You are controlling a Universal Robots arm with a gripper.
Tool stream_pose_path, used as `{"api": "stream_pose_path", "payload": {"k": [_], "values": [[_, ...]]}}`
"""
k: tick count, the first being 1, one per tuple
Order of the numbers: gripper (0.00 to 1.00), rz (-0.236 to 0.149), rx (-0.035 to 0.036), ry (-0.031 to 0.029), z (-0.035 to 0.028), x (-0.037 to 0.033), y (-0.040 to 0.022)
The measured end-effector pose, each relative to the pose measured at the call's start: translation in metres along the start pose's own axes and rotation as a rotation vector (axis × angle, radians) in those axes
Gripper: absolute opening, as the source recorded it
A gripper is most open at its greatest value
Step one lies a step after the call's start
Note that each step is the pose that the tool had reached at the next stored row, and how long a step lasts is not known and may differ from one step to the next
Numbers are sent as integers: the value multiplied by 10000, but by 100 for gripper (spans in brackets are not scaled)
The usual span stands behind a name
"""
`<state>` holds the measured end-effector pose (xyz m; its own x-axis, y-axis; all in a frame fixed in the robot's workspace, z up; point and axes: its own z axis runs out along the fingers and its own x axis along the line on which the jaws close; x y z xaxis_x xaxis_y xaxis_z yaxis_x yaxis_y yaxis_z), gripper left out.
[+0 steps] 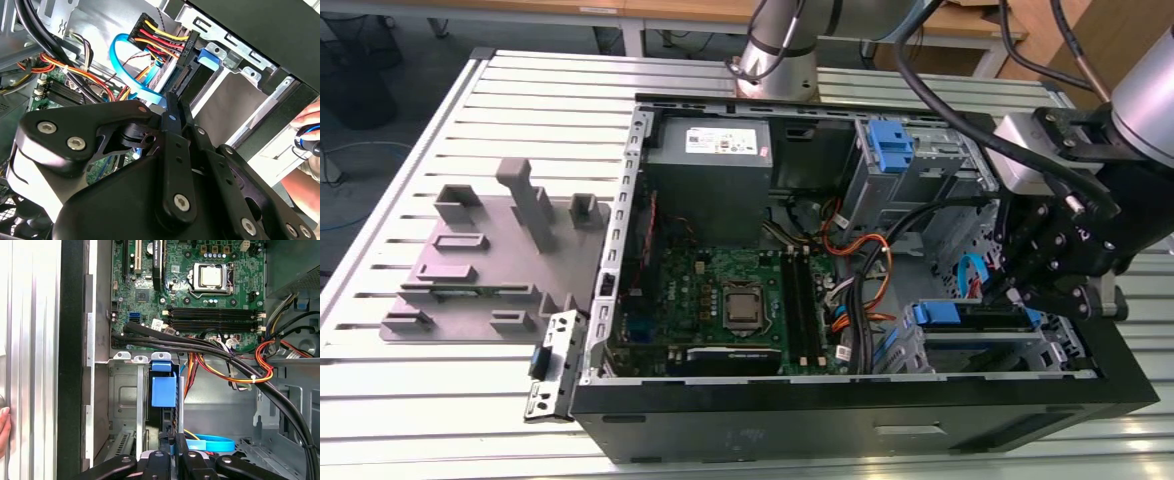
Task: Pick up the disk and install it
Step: 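Insert the first disk wire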
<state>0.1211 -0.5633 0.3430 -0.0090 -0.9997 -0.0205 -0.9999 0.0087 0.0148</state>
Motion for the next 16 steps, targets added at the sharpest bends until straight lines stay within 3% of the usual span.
{"api": "stream_pose_path", "payload": {"k": [16], "values": [[16, 0, 0, 3, 12, -2, 0]]}}
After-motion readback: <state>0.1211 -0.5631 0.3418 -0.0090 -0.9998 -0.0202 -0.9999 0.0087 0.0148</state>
